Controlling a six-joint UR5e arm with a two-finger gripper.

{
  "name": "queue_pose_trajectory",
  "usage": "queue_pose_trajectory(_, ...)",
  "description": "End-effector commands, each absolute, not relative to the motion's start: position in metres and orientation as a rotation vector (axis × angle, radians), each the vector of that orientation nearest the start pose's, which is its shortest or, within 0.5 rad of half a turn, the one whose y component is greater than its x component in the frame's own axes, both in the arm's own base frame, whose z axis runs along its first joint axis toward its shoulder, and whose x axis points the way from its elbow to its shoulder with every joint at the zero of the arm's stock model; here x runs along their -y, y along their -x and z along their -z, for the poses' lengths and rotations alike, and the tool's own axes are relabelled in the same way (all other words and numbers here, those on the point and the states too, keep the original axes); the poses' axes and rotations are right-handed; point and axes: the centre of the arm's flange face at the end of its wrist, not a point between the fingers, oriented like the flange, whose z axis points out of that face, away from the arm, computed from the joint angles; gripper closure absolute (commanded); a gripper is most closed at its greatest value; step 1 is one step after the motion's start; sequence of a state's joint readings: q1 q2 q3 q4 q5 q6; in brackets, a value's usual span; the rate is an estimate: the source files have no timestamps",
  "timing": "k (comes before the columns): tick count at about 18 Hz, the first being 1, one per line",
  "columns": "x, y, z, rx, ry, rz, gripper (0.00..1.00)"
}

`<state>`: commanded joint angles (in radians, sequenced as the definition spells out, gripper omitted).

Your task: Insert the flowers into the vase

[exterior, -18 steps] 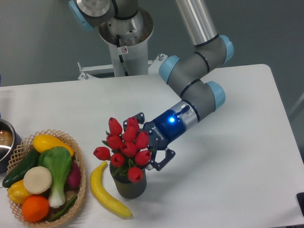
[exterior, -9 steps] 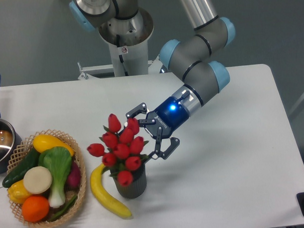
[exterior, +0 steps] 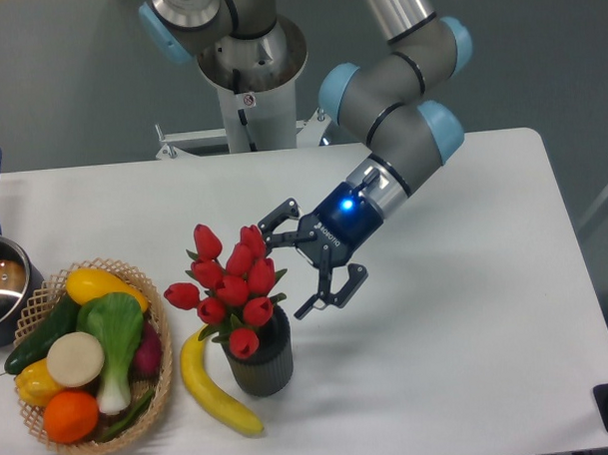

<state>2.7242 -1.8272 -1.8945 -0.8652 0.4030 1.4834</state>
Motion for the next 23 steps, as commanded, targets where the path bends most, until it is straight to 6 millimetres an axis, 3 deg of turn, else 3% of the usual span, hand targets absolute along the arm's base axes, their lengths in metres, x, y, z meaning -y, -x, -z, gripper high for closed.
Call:
queue_pose_trajectory(2,-0.412,0.405,-0.345,-0.432,2.050,0.119,0.00)
queue_pose_trajectory(5,-0.389,0.412,-0.390,-0.480,2.232,-0.093,0.00)
queue_pose_trajectory(9,-0.352,0.440,-0.422,-0.430,2.393,-0.284,0.00)
queue_pose_trajectory(12,-0.294,0.471,-0.459,-0.331,2.620,-0.533,0.00)
queue_pose_trajectory(14,-0.276,0.477,-0.474,-0.370,2.730,-0.635,0.00)
queue_pose_trajectory(16,-0.247,0.483,-0.497,-0.479,2.799,-0.578,0.00)
queue_pose_trajectory(20,-0.197,0.484,-0.507,-0.624,2.830,-0.539,0.00)
queue_pose_trajectory(23,-0.179,0.484,-0.508,-0.626,2.839,-0.525,0.00)
